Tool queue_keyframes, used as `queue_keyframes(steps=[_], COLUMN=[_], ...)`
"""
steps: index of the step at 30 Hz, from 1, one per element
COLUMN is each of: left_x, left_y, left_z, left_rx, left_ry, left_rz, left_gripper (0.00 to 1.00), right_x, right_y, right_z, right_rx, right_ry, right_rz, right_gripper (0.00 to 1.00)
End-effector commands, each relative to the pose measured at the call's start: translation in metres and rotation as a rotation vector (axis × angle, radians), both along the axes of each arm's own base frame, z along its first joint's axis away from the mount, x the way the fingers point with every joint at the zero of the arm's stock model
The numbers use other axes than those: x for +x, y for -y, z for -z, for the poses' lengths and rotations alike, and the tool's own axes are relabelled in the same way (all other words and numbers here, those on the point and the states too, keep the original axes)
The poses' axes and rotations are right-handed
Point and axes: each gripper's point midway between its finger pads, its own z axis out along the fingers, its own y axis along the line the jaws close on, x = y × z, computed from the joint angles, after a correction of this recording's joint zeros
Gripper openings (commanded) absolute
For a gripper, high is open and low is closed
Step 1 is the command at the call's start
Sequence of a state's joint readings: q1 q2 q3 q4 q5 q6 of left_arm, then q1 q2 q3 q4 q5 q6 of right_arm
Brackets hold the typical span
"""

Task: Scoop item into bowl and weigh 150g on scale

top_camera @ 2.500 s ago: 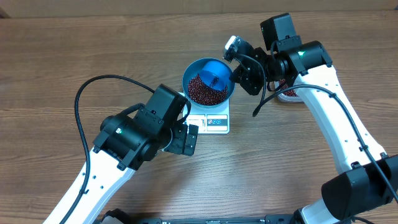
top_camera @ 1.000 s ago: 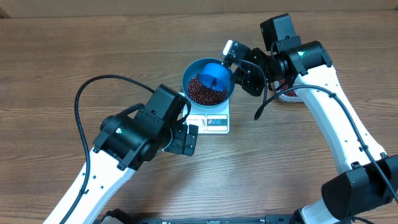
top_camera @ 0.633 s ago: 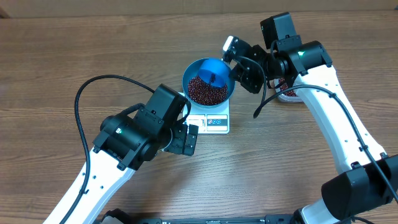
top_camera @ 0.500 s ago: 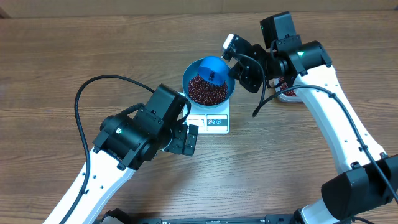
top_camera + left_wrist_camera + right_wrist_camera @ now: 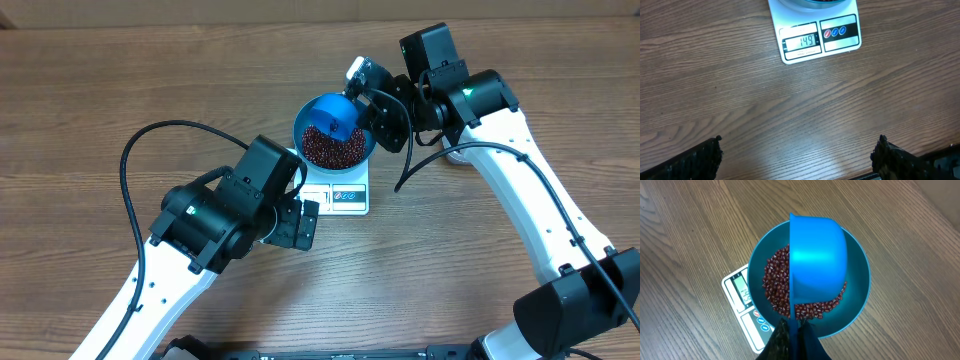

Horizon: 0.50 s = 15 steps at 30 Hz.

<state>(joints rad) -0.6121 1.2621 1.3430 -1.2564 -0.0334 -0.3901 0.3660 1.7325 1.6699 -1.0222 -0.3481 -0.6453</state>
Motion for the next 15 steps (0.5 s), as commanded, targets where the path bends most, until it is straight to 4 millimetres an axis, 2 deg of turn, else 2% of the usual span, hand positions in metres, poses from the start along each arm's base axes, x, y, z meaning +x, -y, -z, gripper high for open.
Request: queue_keyframes(steps=[1,8,15], left_x=[-0.001,-0.001,-0.001], left_y=[0.001,0.001,0.001], left_z=[-0.002,-0.002,-0.002], left_rx=[-0.007,-0.007,-0.007], left_ry=[0.004,0.004,0.004], left_rz=[-0.002,-0.002,-0.002], left_gripper=[1.0,1.0,0.99], right_x=[0.0,0.003,0.012], right_y=[0.002,0.004,0.017], right_z=[-0.022,-0.02,-0.016], right_rx=[0.021,0.031,0.073], right_ry=[0.047,0.031,-0.015], right_rz=[0.019,0.049,0.11], right_gripper=[0.04,0.04,0.04])
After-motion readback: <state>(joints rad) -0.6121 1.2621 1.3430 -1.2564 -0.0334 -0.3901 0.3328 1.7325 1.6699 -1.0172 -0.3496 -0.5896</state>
